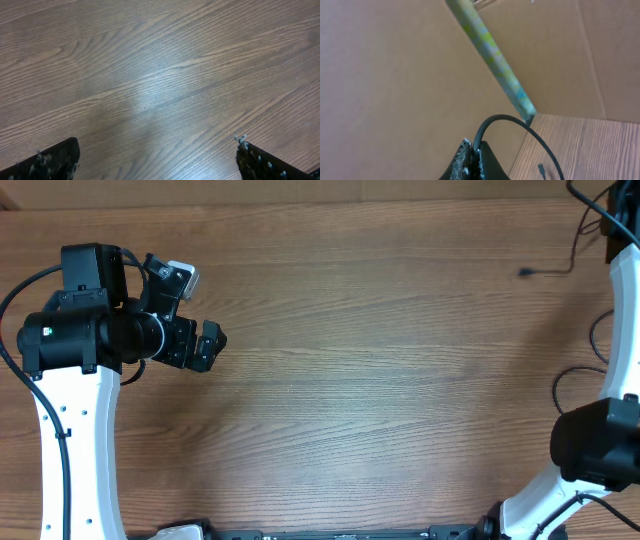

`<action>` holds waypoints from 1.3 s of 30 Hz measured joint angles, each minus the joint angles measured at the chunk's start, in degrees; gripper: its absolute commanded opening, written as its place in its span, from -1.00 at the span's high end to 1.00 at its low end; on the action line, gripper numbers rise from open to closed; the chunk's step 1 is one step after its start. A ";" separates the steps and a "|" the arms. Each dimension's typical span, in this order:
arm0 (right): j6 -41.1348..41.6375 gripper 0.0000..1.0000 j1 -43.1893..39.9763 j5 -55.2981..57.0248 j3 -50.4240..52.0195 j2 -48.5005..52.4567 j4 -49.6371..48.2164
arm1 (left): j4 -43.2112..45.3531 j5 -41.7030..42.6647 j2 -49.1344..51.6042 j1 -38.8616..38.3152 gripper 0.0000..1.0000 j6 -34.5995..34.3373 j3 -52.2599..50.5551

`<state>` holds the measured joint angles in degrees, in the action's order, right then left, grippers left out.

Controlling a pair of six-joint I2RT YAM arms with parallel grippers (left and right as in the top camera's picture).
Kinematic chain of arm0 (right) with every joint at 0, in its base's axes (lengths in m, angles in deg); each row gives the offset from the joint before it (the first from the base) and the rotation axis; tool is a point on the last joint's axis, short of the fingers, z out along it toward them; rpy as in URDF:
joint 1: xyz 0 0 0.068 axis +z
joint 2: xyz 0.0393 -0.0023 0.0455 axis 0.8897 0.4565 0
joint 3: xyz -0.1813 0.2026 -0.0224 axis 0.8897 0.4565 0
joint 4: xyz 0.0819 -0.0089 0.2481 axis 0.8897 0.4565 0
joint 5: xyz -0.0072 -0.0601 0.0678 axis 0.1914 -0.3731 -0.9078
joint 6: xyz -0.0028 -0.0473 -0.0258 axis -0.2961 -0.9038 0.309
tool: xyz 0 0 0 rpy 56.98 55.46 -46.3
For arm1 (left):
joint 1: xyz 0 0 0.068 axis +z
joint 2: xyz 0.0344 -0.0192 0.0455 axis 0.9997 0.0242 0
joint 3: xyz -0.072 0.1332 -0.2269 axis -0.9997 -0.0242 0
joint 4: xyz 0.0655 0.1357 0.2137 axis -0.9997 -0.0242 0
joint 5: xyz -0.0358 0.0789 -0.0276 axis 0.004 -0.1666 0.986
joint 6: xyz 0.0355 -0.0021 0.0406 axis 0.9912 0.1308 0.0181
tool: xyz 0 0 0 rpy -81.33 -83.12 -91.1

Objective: Untangle cables
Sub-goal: 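Release the small cable off the right side with the right gripper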

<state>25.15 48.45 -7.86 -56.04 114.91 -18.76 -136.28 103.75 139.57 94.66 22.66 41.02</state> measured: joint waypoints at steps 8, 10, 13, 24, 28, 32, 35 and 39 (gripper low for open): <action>-0.13 0.92 -2.89 -0.48 0.00 3.52 -1.77 | 0.00 0.02 0.00 0.00 -0.99 0.00 0.00; -0.55 0.92 -3.21 -1.05 0.00 4.39 -1.46 | -0.02 0.02 0.00 0.00 -0.99 0.00 0.00; -1.14 0.92 -3.28 -1.49 0.00 5.88 -0.04 | 0.00 0.02 0.00 0.00 -0.99 0.00 0.00; -2.99 0.92 -3.23 -6.73 -0.04 16.02 5.68 | 0.00 0.02 0.00 0.00 -0.99 0.00 0.00; -3.13 0.83 -3.23 -9.35 -0.04 18.88 7.37 | -0.02 0.02 0.00 0.00 -0.99 0.00 0.00; -3.37 0.14 -3.26 -11.06 -0.04 20.94 8.90 | 0.00 0.02 0.00 0.00 -0.99 0.02 0.00; -3.54 -0.48 -3.26 -12.11 -0.04 22.10 9.64 | 0.00 0.02 0.00 0.00 -0.99 0.02 0.00; -3.61 -1.00 -3.23 -13.35 -0.04 22.60 9.90 | 0.00 0.00 0.00 0.00 -0.99 0.00 0.00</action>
<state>21.55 45.21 -21.21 -56.09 137.51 -8.86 -136.28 103.75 139.57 94.66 22.66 41.02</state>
